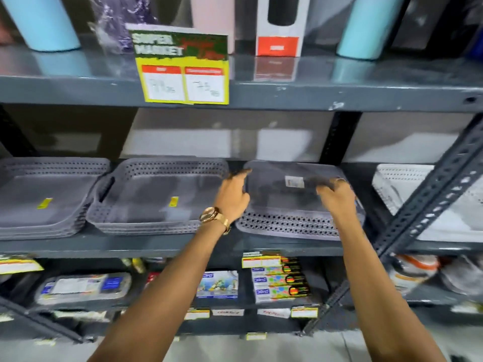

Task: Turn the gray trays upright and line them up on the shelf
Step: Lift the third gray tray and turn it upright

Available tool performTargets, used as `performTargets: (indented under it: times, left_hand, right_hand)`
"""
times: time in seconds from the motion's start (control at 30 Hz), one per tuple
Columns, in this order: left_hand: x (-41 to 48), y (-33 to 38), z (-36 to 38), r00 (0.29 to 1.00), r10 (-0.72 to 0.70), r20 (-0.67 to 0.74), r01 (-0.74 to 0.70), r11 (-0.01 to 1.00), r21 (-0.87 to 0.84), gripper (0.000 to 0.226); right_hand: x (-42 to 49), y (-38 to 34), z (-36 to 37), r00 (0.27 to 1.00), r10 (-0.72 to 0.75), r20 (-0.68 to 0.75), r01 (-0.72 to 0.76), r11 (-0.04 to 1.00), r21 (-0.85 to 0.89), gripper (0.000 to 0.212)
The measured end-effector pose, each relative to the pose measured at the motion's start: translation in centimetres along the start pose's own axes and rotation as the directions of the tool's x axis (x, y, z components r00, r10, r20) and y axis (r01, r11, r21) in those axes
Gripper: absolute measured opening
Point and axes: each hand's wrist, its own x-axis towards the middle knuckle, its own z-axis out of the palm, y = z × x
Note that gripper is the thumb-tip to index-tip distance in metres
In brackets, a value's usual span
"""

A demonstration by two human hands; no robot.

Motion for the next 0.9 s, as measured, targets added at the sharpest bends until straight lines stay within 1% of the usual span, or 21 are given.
performTargets:
  times: [0.07, 0.1, 0.17, 0.2, 0.27, 0.3, 0.37, 0.43, 0.5, 0.53, 0.6, 0.67, 0.73, 0.8, 0.83, 0.87, 0.9]
  left_hand:
    - [1.6, 0.6, 1.8, 0.995, -0.081, 0.060, 0.076, 0.994, 0.076, 0.065]
    - [2.4, 0.9, 2.7, 0.989, -0.128, 0.079, 0.121, 0.989, 0.083, 0.061]
    - [3.6, 1.1, 4.3, 0.968, -0.224, 0.115, 0.220, 0.974, 0.046, 0.056]
    - [4.2, 0.9, 4.7, 0.956, -0.268, 0.124, 0.266, 0.964, 0.031, 0.052]
    - [5.1, 0.7, 5.7, 0.935, -0.333, 0.120, 0.336, 0.942, -0.005, 0.038]
    - [5.5, 0.4, 6.0, 0.925, -0.364, 0.106, 0.370, 0.929, -0.034, 0.037]
    - [6.0, 0.1, 6.6, 0.905, -0.417, 0.083, 0.423, 0.904, -0.065, 0.044]
    - [6.0, 0.0, 7.0, 0.889, -0.457, 0.042, 0.459, 0.884, -0.092, 0.054]
    - [5.6, 0.7, 7.2, 0.893, -0.449, -0.028, 0.440, 0.884, -0.156, 0.064]
    - [5.4, 1.1, 7.3, 0.902, -0.424, -0.076, 0.401, 0.891, -0.212, 0.067]
    - [5.0, 2.3, 6.8, 0.910, -0.373, -0.180, 0.288, 0.882, -0.374, 0.073]
    - [5.0, 3.2, 6.1, 0.893, -0.352, -0.280, 0.151, 0.821, -0.550, 0.068]
    - [5.3, 3.6, 5.1, 0.864, -0.371, -0.340, 0.061, 0.748, -0.661, 0.061]
    - [5.9, 2.8, 4.6, 0.851, -0.428, -0.304, 0.046, 0.638, -0.769, 0.074]
    - [6.0, 2.5, 4.3, 0.847, -0.460, -0.267, 0.062, 0.584, -0.809, 0.083]
    - [6.2, 1.8, 4.4, 0.846, -0.484, -0.225, 0.094, 0.549, -0.830, 0.094]
    - [6.0, 1.2, 4.5, 0.849, -0.498, -0.176, 0.143, 0.538, -0.831, 0.105]
  right_hand:
    - [2.3, 2.0, -1.4, 0.998, 0.066, -0.016, -0.067, 0.993, -0.097, 0.038]
    - [3.6, 3.1, -2.0, 0.995, 0.101, -0.028, -0.104, 0.983, -0.150, 0.044]
    - [5.7, 5.0, -2.8, 0.981, 0.192, -0.025, -0.193, 0.957, -0.215, 0.056]
    - [6.2, 5.5, -2.9, 0.974, 0.227, -0.009, -0.224, 0.951, -0.216, 0.062]
    - [6.5, 5.7, -3.3, 0.955, 0.295, 0.034, -0.287, 0.947, -0.145, 0.072]
    - [6.5, 5.6, -3.4, 0.949, 0.309, 0.062, -0.304, 0.950, -0.077, 0.073]
    - [7.1, 5.7, -3.3, 0.933, 0.343, 0.105, -0.351, 0.933, 0.076, 0.073]
    - [7.4, 5.6, -3.1, 0.929, 0.356, 0.103, -0.371, 0.898, 0.236, 0.068]
    - [7.5, 5.2, -3.4, 0.935, 0.349, 0.061, -0.346, 0.859, 0.378, 0.052]
    - [7.7, 4.8, -3.6, 0.941, 0.336, 0.035, -0.316, 0.838, 0.444, 0.047]
    - [8.4, 3.4, -4.4, 0.954, 0.294, -0.061, -0.218, 0.819, 0.531, 0.047]
    - [9.1, 1.7, -5.6, 0.960, 0.241, -0.143, -0.127, 0.829, 0.545, 0.046]
    - [9.7, 0.2, -6.7, 0.963, 0.232, -0.139, -0.115, 0.818, 0.564, 0.051]
    - [9.9, -0.3, -7.4, 0.959, 0.254, -0.122, -0.151, 0.828, 0.540, 0.060]
    - [10.0, 0.1, -7.4, 0.959, 0.265, -0.099, -0.176, 0.833, 0.525, 0.070]
    - [10.0, 0.4, -7.3, 0.955, 0.291, -0.066, -0.216, 0.827, 0.519, 0.081]
    - [9.9, 1.0, -7.0, 0.947, 0.321, -0.025, -0.259, 0.807, 0.531, 0.090]
